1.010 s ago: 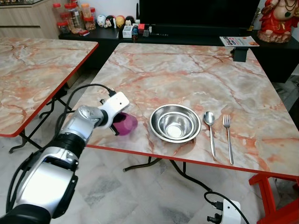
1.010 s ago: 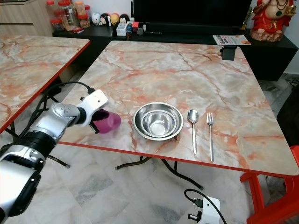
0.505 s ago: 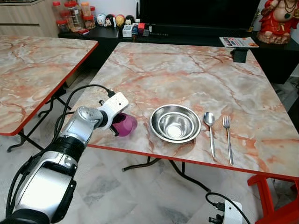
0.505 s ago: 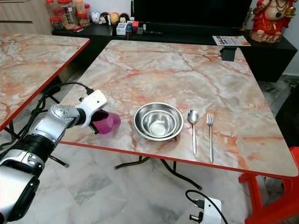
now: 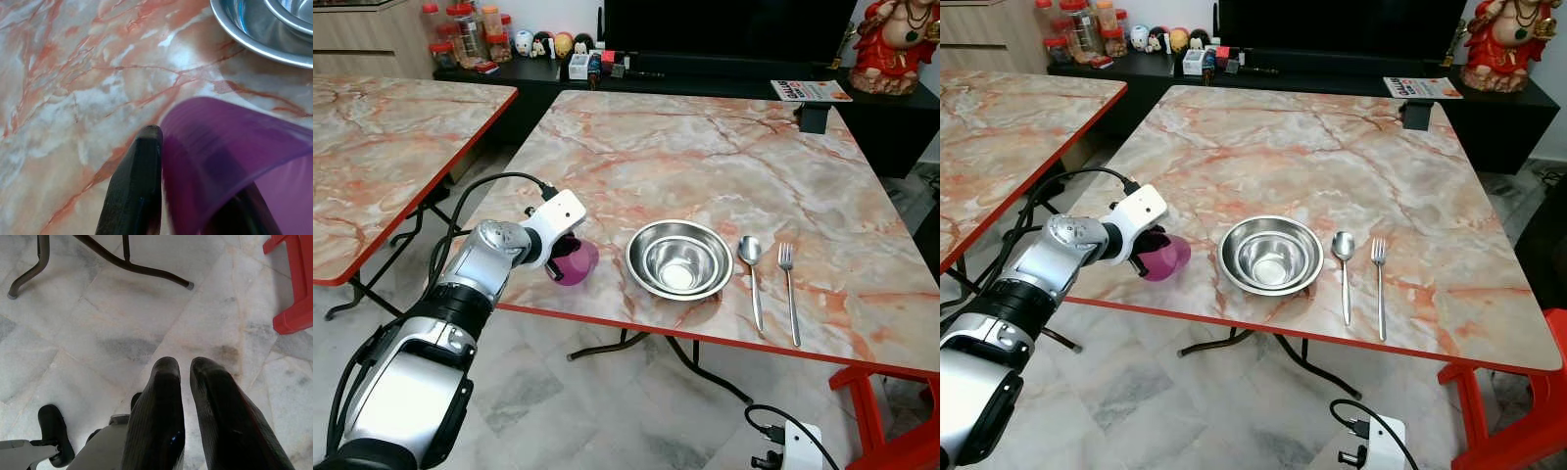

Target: Setting the table

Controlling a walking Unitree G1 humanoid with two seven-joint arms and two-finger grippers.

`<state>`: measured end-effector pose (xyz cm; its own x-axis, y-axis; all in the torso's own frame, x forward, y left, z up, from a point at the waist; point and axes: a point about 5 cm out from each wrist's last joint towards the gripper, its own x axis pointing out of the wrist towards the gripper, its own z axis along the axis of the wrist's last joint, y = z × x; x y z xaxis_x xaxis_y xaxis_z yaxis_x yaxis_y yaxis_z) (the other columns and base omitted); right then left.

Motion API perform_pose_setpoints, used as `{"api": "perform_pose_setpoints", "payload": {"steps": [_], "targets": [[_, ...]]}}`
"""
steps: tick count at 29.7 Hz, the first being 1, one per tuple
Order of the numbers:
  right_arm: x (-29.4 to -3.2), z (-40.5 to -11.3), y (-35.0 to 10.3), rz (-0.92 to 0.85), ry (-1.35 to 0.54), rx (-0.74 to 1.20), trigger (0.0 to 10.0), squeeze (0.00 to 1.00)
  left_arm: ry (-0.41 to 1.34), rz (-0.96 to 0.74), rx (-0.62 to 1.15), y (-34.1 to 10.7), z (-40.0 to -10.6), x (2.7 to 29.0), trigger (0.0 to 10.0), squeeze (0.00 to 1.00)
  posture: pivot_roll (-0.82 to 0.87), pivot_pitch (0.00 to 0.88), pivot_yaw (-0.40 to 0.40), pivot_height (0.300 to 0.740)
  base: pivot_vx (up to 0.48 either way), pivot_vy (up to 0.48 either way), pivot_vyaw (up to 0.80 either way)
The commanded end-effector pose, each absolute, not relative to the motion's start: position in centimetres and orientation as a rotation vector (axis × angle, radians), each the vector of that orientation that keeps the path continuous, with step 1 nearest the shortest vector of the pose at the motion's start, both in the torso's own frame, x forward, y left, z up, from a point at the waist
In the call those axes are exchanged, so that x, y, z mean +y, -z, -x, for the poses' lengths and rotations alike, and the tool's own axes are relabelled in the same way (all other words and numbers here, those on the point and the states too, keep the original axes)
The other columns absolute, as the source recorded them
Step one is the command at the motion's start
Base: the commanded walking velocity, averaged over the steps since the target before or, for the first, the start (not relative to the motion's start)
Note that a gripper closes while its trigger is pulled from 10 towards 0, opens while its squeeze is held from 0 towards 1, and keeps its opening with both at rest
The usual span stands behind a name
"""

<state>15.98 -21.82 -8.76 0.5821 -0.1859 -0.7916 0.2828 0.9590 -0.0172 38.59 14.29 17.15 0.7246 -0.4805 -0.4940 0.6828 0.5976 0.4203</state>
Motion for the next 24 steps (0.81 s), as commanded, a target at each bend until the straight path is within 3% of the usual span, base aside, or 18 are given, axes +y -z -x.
{"api": "perform_pose_setpoints", "payload": {"steps": [1,9,10,11,15,16,17,24], "targets": [[-22.19,-16.16,8.61,-0.119,0.283,0.903,10.0,0.00,0.704,-0.641,0.356,-17.02,-38.36,14.10,10.0,0.00,-0.03,0.000,-0.031,0.740,0.000,0.000,0.00],[-22.17,-16.29,8.56,-0.120,0.278,0.900,10.0,0.00,0.702,-0.643,0.350,-17.21,-38.41,14.12,10.0,0.00,-0.02,0.000,-0.034,0.740,0.000,0.000,0.00],[-22.18,-16.28,8.56,-0.121,0.281,0.901,10.0,0.00,0.703,-0.645,0.348,-17.25,-38.41,14.15,10.0,0.98,-0.02,0.000,-0.033,0.740,0.000,0.000,0.00],[-22.18,-16.27,8.57,-0.121,0.281,0.901,10.0,0.00,0.702,-0.645,0.348,-17.26,-38.41,14.16,10.0,1.00,-0.02,0.000,-0.033,0.740,0.000,0.000,0.00],[-22.30,-16.21,8.57,-0.122,0.285,0.902,10.0,0.00,0.700,-0.645,0.347,-17.45,-38.48,14.19,10.0,1.00,-0.02,0.000,-0.032,0.740,0.000,0.000,0.00],[-22.31,-16.22,8.56,-0.123,0.286,0.902,10.0,0.00,0.707,-0.644,0.347,-17.46,-38.46,14.12,10.0,0.73,-0.03,0.000,-0.032,0.740,0.000,0.000,0.00],[-22.31,-16.23,8.56,-0.124,0.285,0.901,10.0,0.00,0.716,-0.645,0.344,-17.49,-38.41,13.99,10.0,0.00,-0.03,0.000,-0.032,0.740,0.000,0.000,0.00],[-22.23,-16.41,8.50,-0.127,0.282,0.897,10.0,0.00,0.725,-0.647,0.340,-17.51,-38.36,13.85,10.0,0.00,-0.03,0.000,-0.032,0.740,0.000,0.000,0.00]]}}
